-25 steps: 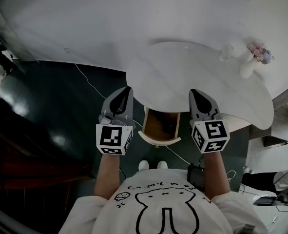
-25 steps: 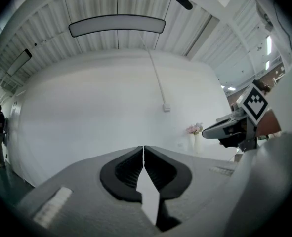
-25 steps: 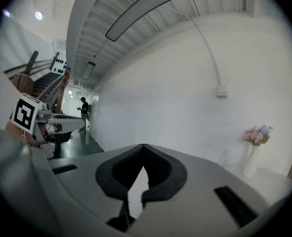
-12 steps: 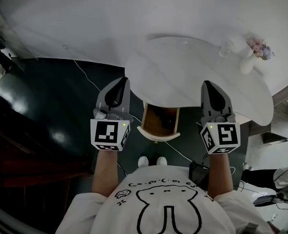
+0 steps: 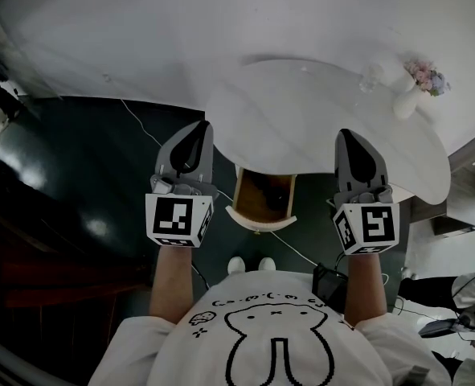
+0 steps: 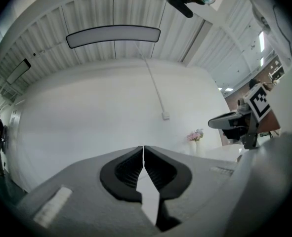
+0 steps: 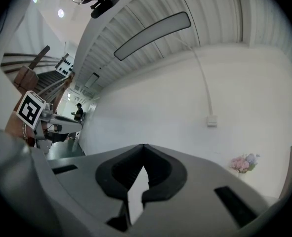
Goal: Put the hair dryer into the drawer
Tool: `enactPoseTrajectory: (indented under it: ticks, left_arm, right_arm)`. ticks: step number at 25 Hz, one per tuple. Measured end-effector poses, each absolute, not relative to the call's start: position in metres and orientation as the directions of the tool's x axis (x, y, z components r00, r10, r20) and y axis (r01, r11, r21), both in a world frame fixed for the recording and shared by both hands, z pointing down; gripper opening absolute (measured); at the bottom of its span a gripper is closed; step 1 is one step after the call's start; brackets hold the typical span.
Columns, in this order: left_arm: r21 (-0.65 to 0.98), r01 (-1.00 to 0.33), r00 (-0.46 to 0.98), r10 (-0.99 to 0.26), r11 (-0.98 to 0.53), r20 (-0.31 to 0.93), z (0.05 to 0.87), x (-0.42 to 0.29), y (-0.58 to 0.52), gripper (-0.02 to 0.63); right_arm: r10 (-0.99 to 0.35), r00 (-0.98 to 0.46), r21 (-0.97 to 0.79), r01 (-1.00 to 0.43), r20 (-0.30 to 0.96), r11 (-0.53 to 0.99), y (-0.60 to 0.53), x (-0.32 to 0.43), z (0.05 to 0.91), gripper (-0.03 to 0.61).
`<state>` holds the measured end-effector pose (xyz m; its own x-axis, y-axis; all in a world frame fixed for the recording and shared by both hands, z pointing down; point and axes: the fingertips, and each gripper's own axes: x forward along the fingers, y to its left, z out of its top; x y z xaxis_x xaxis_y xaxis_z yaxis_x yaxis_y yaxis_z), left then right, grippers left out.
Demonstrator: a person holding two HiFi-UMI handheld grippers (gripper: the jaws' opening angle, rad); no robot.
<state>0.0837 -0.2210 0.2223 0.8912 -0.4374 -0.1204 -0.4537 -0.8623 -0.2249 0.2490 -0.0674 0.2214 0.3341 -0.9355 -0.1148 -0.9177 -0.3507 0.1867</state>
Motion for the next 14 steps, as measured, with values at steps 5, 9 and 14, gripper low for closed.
enactPoseTrajectory:
  ticks: [5,9,14]
  left_arm:
    - [-0.233,-0.447,0.894,-0.43,-0.864,-0.123,0.219,0.082,-0.216,0.021]
    - [-0.238,-0.443,0.896,-0.425,-0.864,-0.125,0.218,0.079,-0.212,0.021]
    - [-0.244,-0.437,0.899,-0.418,-0.866,-0.128,0.215,0.075,-0.207,0.021]
  right_arm:
    - [-0.935,0.331,0.204,-0.914,-0.128,-0.352,-0.064,0.243,0.217,-0.003]
    - [-0.934,0.329,0.206,-0.913,-0.137,-0.352,-0.061,0.239,0.215,-0.003]
    - [-0.935,0.324,0.214,-0.912,-0.144,-0.35,-0.057,0.233,0.212,-0.003]
